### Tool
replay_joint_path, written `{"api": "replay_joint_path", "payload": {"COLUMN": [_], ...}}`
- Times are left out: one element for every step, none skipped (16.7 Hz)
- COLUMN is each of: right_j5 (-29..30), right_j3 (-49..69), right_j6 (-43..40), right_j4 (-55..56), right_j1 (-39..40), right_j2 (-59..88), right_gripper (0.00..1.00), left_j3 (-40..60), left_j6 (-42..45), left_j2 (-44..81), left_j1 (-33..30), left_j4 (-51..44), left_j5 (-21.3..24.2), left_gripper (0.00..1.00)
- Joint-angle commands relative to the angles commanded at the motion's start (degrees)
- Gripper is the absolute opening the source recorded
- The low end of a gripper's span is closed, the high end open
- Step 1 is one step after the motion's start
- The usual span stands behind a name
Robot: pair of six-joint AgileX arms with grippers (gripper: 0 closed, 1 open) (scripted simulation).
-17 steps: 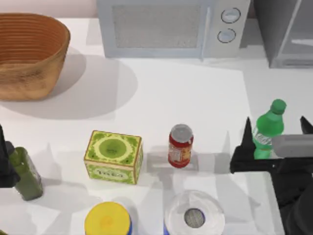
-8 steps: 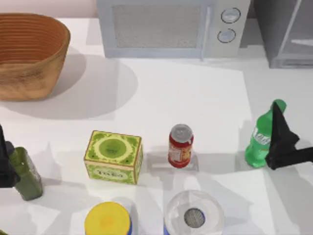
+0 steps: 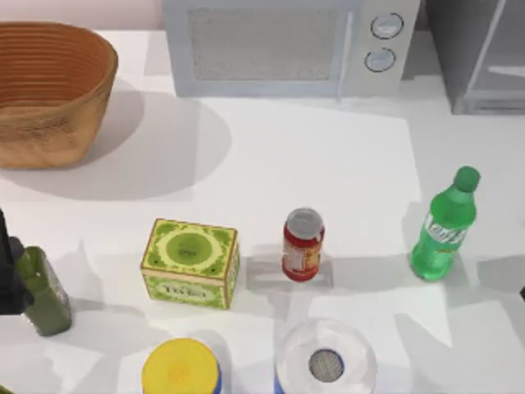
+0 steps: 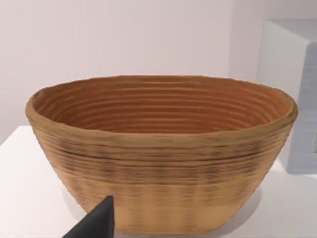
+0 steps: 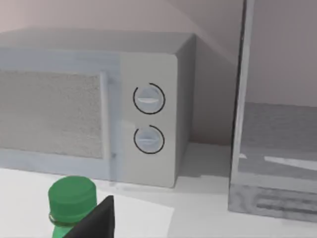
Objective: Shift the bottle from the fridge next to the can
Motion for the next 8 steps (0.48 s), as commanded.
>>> {"api": "replay_joint_path", "payload": {"right_j5": [-0.8,-1.4,-1.7,-1.9,-1.9,-1.7,-1.5,-1.2], "right_j3": [0.1,0.3,0.6,0.9,1.2,1.5,1.8,2.1], "right_j6": [-0.1,-0.1,-0.1,-0.1,-0.1,0.0,0.0,0.1], "right_j4": [-5.7,-11.0,-15.8,-20.0,-23.5,-26.5,-28.8,-30.5], "right_j1": [-1.9,-3.6,-5.3,-6.9,-8.3,-9.4,-10.5,-11.2], "right_j2": [-4.9,-9.4,-13.4,-17.0,-20.1,-22.7,-24.8,-26.4], "right_gripper": [1.0,1.0,1.0,1.0,1.0,1.0,1.0,1.0], "left_j3": [0.0,0.0,0.0,0.0,0.0,0.0,0.0,0.0], "left_j6": [0.0,0.0,0.0,0.0,0.0,0.0,0.0,0.0], "left_j2": [0.0,0.0,0.0,0.0,0.0,0.0,0.0,0.0], "left_j1": [0.0,0.0,0.0,0.0,0.0,0.0,0.0,0.0], "left_j4": [0.0,0.0,0.0,0.0,0.0,0.0,0.0,0.0], "left_j5": [0.0,0.0,0.0,0.0,0.0,0.0,0.0,0.0], "left_gripper": [1.0,1.0,1.0,1.0,1.0,1.0,1.0,1.0]}}
